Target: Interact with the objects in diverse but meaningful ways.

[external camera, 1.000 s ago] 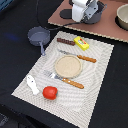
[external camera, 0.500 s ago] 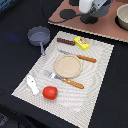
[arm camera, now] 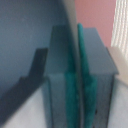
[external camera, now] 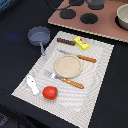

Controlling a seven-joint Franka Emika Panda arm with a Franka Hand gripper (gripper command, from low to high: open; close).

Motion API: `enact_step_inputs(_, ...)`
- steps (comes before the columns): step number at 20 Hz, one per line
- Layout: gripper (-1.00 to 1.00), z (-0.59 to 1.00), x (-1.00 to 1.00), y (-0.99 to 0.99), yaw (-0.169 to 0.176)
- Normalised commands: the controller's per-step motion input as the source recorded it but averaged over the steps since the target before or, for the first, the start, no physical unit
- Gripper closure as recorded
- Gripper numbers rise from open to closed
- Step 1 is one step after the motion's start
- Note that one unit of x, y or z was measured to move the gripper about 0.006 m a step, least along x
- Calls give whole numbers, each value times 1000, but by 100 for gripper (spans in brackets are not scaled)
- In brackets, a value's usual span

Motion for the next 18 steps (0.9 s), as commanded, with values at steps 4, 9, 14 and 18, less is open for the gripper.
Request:
enact_step_inputs(4, 100, -281, -989, -186, 64)
enact_step_inputs(9, 100, -441, -923, -294, 50)
enact_step_inputs(14, 100, -487, -783, -339, 52)
enact_step_inputs(18, 100, -422, -467, -266, 31)
